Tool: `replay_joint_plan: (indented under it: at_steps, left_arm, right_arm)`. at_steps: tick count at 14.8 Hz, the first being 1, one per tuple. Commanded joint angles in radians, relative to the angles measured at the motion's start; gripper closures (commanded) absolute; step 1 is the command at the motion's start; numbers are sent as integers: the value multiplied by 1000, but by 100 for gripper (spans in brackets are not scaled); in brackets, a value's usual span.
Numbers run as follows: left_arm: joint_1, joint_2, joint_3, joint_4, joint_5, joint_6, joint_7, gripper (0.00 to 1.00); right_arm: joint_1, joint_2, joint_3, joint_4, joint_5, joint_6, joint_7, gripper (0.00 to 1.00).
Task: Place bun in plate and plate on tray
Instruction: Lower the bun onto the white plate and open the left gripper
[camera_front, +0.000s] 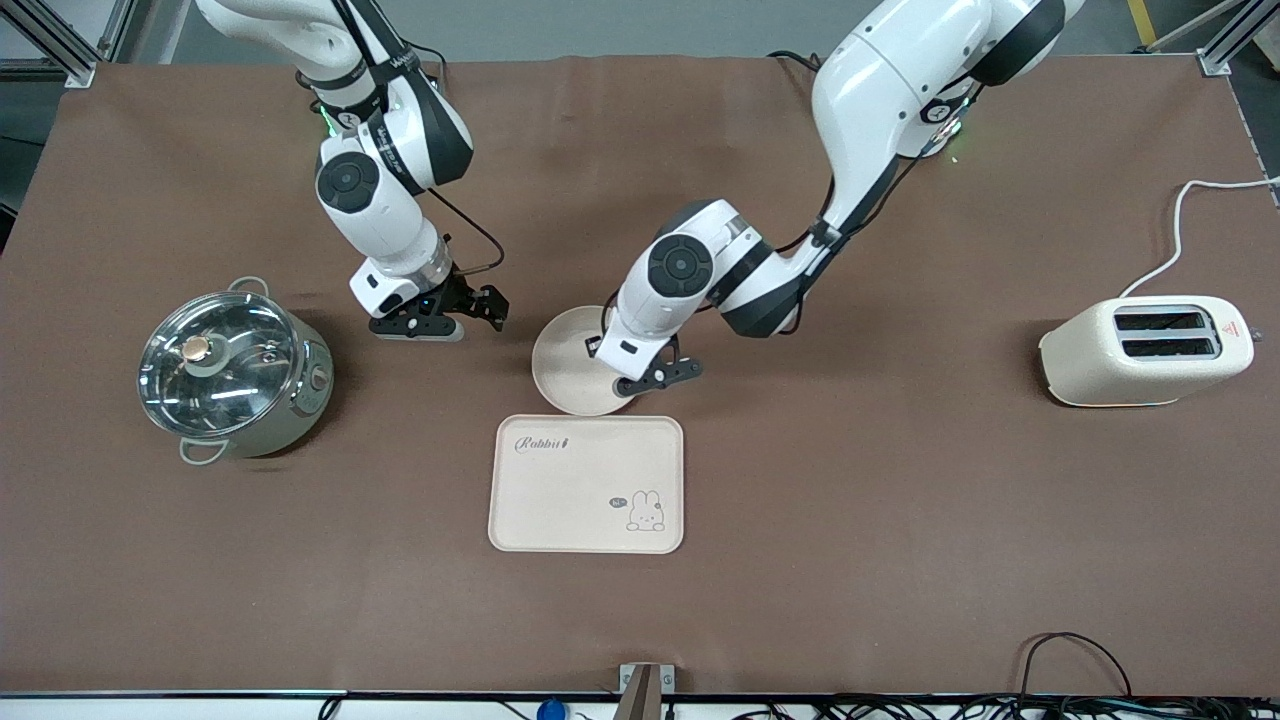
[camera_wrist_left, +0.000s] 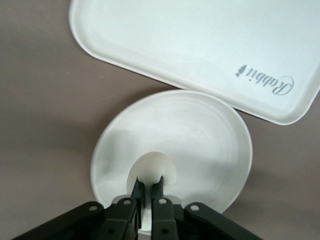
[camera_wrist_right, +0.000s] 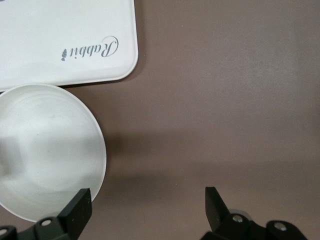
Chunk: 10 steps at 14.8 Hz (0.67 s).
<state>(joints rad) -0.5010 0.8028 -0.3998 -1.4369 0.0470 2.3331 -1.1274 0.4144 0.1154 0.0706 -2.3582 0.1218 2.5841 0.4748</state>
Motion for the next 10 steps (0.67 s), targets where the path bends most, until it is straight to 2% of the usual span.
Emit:
replay_joint_plan:
  at_steps: [1, 2, 3, 5, 7, 10]
  left_arm:
    - [-22, 38, 6, 33, -16, 49, -29, 61]
    - [-27, 39, 9, 33, -15, 57, -38, 39]
    - [-28, 33, 10, 33, -4, 55, -41, 0]
    - [-22, 0, 18, 33, -1, 43, -41, 0]
    - [-8, -54, 33, 35, 1, -35, -38, 0]
    - [-19, -79, 42, 41, -1, -71, -40, 0]
  right_arm:
    - [9, 19, -3, -16, 30, 22, -12, 0]
    - [11, 36, -3, -13, 33, 27, -10, 0]
    - [14, 47, 0, -12, 36, 31, -12, 0]
    - [50, 84, 1, -10, 53, 107, -9, 0]
    - [89, 134, 1, -9, 93, 189, -8, 0]
    - [116, 174, 1, 17, 104, 211, -5, 3]
